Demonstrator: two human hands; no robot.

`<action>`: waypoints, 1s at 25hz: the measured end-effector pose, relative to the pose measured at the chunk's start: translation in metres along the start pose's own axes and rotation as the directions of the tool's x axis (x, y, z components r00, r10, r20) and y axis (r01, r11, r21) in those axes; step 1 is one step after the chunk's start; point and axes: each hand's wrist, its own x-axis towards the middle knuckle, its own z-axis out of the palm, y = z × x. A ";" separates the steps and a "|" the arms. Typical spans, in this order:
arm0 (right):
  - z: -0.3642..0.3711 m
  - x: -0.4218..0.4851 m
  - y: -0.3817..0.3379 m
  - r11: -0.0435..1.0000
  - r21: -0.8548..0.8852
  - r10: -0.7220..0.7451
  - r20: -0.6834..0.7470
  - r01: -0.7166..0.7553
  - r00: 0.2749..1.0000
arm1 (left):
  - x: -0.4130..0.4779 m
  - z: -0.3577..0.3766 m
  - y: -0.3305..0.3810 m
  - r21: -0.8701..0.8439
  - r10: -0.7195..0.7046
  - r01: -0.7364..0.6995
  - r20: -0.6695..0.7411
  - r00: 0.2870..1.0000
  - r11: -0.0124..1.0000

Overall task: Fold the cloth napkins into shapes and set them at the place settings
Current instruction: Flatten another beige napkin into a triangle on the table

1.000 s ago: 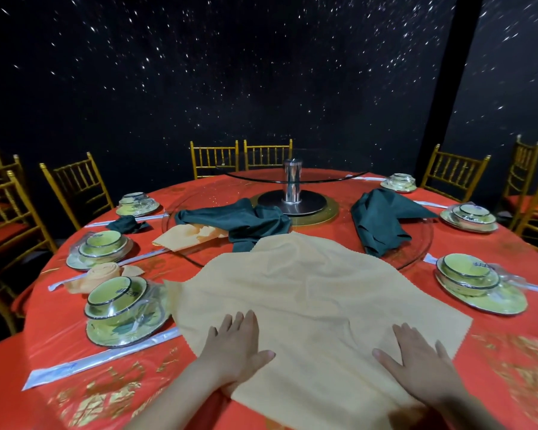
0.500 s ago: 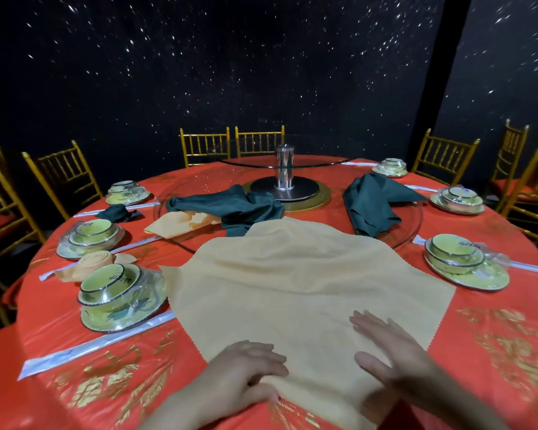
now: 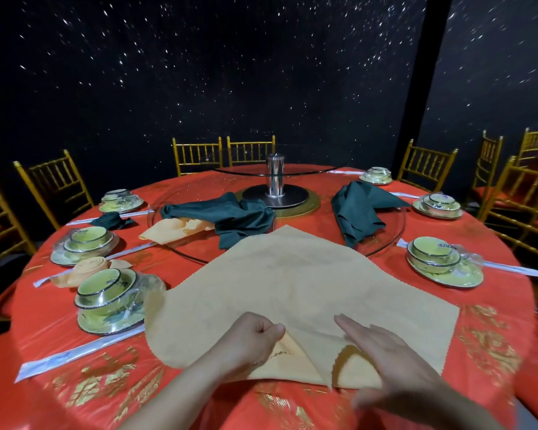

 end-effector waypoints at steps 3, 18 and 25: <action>0.007 0.000 0.008 0.976 0.186 -0.034 -0.394 0.116 0.918 | -0.011 0.007 0.012 -0.071 0.010 -0.006 0.061 0.998 0.997; -0.036 0.023 0.026 0.838 0.454 0.033 -0.596 0.303 0.802 | -0.050 -0.046 0.025 0.100 0.068 -0.100 0.287 0.955 0.990; -0.050 0.124 0.050 0.869 0.493 0.308 -0.609 0.045 0.731 | -0.054 -0.083 -0.052 0.371 0.021 0.079 -0.257 0.966 0.925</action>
